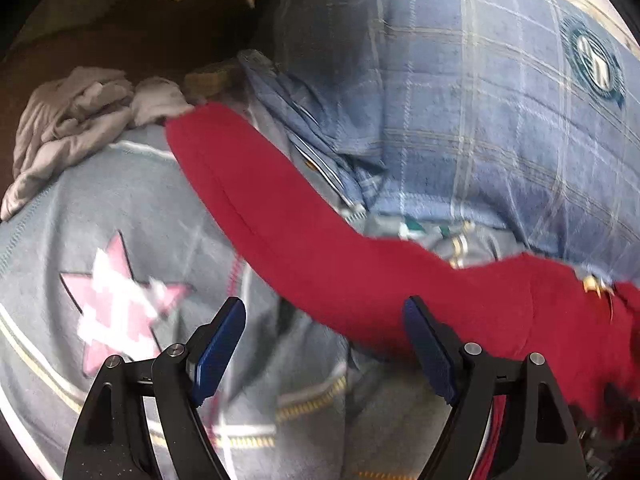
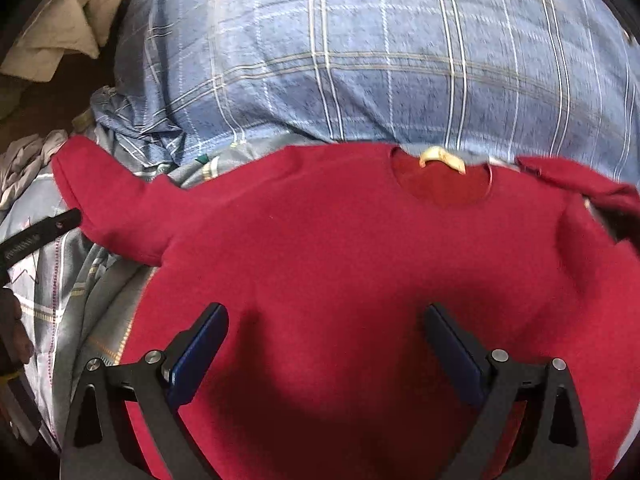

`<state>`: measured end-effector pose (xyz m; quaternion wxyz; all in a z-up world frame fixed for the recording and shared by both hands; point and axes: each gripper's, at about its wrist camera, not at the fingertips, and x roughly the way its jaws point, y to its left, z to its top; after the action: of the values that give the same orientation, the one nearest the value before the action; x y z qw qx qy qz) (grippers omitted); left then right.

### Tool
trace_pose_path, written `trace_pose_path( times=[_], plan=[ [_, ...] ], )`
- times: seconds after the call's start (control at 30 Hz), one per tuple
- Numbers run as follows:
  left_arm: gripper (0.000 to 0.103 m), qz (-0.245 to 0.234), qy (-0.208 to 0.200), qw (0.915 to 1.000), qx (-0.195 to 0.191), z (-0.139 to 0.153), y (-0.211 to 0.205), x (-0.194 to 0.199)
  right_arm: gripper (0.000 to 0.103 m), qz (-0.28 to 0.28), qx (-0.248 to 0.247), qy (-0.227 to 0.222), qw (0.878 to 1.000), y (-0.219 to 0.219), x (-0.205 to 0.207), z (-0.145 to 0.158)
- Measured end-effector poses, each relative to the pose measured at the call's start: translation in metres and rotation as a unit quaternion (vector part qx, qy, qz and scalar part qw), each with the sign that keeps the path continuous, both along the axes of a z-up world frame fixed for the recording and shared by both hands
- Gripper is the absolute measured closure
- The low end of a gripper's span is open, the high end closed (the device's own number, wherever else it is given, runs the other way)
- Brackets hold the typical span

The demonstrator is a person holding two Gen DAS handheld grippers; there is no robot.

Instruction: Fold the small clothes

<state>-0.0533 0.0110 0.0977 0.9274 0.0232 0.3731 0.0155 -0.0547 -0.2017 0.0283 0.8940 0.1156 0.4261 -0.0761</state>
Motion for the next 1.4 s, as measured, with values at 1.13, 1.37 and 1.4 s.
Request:
trace_pose_path(
  times=[1.13,1.37,1.4],
  plan=[
    [0.023,0.188,0.012,0.9737,0.128,0.021,0.045,0.145,0.000,0.020,-0.008,0.003,1.000,0.006,0.001,-0.003],
    [0.093,0.111,0.013,0.9855,0.128,0.017,0.017,0.161,0.000,0.020,-0.010,0.004,1.000,0.007,0.002,-0.003],
    [0.093,0.105,0.019,0.9886,0.106,0.018,0.019,0.161,0.000,0.020,-0.011,0.004,1.000,0.007,0.002,-0.003]
  ],
)
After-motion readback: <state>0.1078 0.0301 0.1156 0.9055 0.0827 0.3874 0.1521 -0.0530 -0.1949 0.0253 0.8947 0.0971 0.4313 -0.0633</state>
